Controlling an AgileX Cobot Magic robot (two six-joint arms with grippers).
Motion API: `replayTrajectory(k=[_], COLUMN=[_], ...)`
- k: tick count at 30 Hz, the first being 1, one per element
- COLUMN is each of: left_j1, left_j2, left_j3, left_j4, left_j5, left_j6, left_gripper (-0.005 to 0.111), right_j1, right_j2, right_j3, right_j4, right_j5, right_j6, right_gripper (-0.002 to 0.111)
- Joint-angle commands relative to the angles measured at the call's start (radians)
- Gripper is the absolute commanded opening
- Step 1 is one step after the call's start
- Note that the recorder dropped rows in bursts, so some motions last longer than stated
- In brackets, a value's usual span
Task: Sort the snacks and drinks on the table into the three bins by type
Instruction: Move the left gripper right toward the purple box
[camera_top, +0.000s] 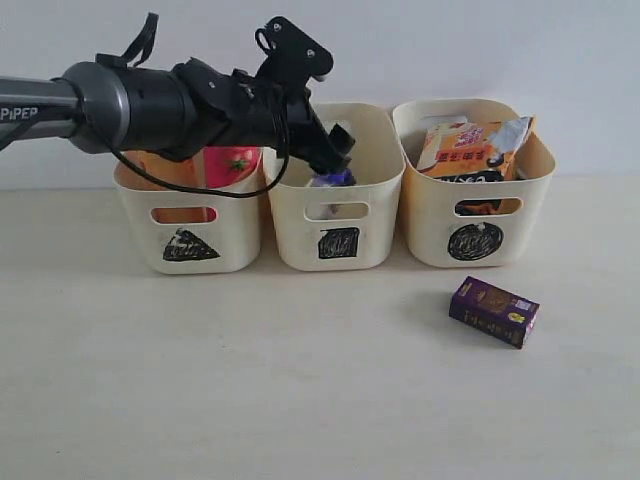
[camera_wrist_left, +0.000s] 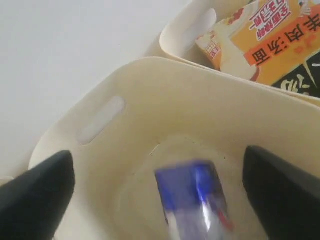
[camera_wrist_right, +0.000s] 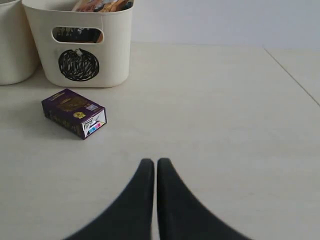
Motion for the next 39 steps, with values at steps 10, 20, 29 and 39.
replayTrajectory(k=[10, 20, 29, 39], left_j1=[-0.003, -0.039, -0.146, -0.269], left_j2=[-0.133, -0.199, -0.199, -0.152], left_j3=[-0.005, -0.005, -0.005, -0.095], left_j4=[-0.014, 0.203, 0.406, 0.519], left_j5=[0.214, 0.437, 0.528, 0.86], left_j6=[-0.027, -0.311, -0.422, -0.255], left_gripper=[0.048, 0.004, 0.004, 0.004], right_j1=[-0.007, -0.007, -0.007, -0.007], right_j2=[-0.005, -0.005, -0.005, -0.005], right_j3=[0.005, 0.005, 0.005, 0.005], right_j4=[0.002, 0.002, 0.002, 0.002], right_j5=[-0.016, -0.016, -0.016, -0.016], right_j6=[-0.003, -0.003, -0.003, -0.003], right_gripper=[0.0, 0.0, 0.0, 0.0])
